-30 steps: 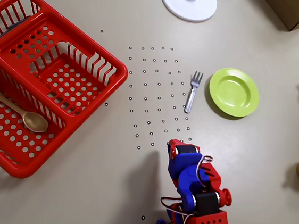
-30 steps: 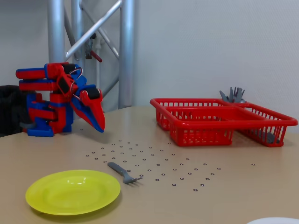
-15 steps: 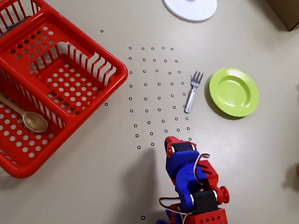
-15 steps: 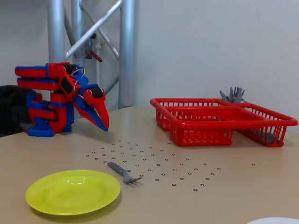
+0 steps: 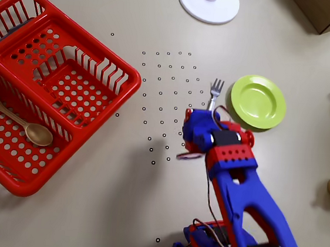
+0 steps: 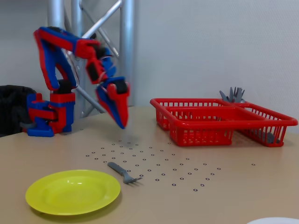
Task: Push the fork on the left side of the plate
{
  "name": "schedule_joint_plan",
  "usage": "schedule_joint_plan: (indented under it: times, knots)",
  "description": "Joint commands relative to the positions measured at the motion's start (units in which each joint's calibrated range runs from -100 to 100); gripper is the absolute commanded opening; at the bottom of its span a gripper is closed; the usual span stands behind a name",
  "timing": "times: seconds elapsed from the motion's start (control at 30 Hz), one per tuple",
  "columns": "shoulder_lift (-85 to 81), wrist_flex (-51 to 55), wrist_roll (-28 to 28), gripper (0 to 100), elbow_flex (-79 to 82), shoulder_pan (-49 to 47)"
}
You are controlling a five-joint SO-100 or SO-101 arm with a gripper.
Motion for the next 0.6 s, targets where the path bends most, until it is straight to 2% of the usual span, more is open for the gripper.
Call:
schedule_joint_plan:
  times: [0.0,0.13,0.33,0.57]
  knots:
    - [8.1,2.3,-2.3,0,-14.7,0.9]
    - [18.0,5.9,-4.2,0,-27.9,1.0]
    - [26.9,8.5,-3.9,0,-38.9,2.0]
    - [27.1,10.2,-1.7,0,-38.7,4.4]
